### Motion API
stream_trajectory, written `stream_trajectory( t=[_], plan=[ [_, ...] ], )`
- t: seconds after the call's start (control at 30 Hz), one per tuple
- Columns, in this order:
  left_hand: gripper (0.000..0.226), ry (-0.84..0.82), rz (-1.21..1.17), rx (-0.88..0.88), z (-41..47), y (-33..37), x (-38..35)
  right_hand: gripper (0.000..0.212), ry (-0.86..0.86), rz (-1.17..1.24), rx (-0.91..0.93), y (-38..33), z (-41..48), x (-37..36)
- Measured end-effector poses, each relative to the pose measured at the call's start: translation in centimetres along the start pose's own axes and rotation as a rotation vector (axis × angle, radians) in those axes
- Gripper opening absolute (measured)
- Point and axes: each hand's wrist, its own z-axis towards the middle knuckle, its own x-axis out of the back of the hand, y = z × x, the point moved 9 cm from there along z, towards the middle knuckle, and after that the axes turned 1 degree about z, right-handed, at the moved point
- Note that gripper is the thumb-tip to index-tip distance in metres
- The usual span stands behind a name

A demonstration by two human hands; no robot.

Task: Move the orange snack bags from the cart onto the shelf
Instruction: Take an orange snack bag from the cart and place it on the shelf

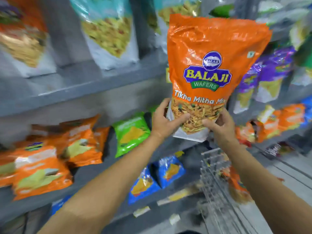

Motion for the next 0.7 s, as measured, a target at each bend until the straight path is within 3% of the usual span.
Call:
stream_trajectory(
  t=[0.2,0.43,0.6,0.7],
  plan=[
    [0.030,0.315,0.066,-0.221,1.7,7.3,11.1,0.047,-0.101,0.172,0.152,-6.8,5.2,-10.8],
    [0.026,0.556,0.129,-0.327,1.9,13.1,22.6,0.035,-0.206,0.227,0.250,-13.0,9.4,-23.1],
    [0.048,0.723,0.219,-0.330,1.7,14.8,31.6,0.033,-0.299,0.203,0.272,-15.7,11.7,-32.7],
    [0.056,0.742,0.330,-0.236,2.8,14.4,37.0,0.028,-0.320,0.139,0.220,-15.0,13.5,-38.4]
  ],
)
